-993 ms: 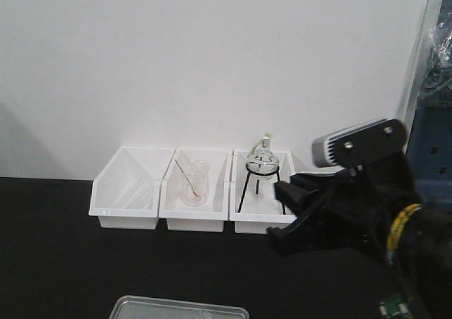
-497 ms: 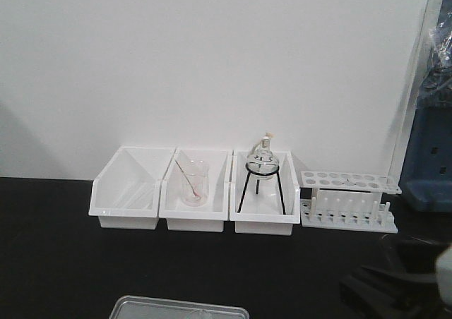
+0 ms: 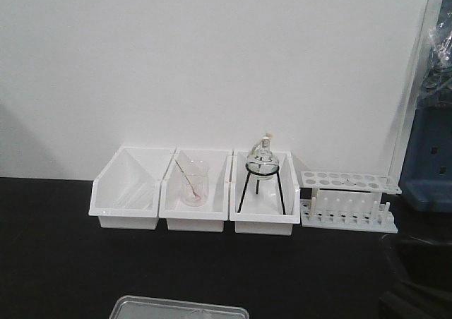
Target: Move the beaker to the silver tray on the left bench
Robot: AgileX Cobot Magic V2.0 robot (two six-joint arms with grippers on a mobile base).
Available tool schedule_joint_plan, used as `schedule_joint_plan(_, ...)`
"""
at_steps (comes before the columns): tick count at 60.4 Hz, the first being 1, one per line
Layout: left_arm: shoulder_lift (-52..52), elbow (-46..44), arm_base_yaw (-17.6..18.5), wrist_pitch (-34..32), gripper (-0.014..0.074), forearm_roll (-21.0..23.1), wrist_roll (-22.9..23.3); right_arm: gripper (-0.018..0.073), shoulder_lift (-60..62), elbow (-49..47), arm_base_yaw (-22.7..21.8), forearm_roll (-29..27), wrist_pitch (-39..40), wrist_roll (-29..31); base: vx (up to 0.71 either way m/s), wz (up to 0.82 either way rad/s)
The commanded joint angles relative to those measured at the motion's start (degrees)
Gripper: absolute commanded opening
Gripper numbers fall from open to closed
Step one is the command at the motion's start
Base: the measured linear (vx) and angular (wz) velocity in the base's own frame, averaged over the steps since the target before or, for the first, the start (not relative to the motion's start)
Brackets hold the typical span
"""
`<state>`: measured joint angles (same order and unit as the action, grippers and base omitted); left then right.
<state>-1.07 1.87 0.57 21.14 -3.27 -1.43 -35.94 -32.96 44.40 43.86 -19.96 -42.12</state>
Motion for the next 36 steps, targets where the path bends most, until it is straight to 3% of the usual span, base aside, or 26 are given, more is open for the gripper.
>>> schedule_joint_plan(1, -0.4, 1.1, 0.3, -4.6, 0.0001, 0.1, 0.1, -0.0014, 1.8, -1.6, -0.3, 3.7, 2.6, 0.0, 0.00, 0.00)
schedule_joint_plan(6, -0.4, 1.1, 0.3, -4.6, 0.0001, 0.1, 0.1, -0.0014, 5.4, -1.1, -4.4, 2.4, 2.8, 0.4, 0.00, 0.00)
schedule_joint_plan(13, -0.4, 1.1, 0.3, -4.6, 0.0001, 0.1, 0.1, -0.0014, 14.6, 2.9, -15.4, -4.2, 3.9, 5.9, 0.00, 0.00)
schedule_joint_plan(26, -0.4, 1.1, 0.3, -4.6, 0.0001, 0.1, 0.1, -0.0014, 32.1, 14.7, -36.1, -25.8, 3.9, 27.2, 0.00, 0.00)
schedule_joint_plan(36, -0.4, 1.1, 0.3, -4.7, 0.0001, 0.1, 0.1, -0.0014, 37.3, 23.9, -43.6, -38.9, 6.2, 39.5, 0.00, 0.00)
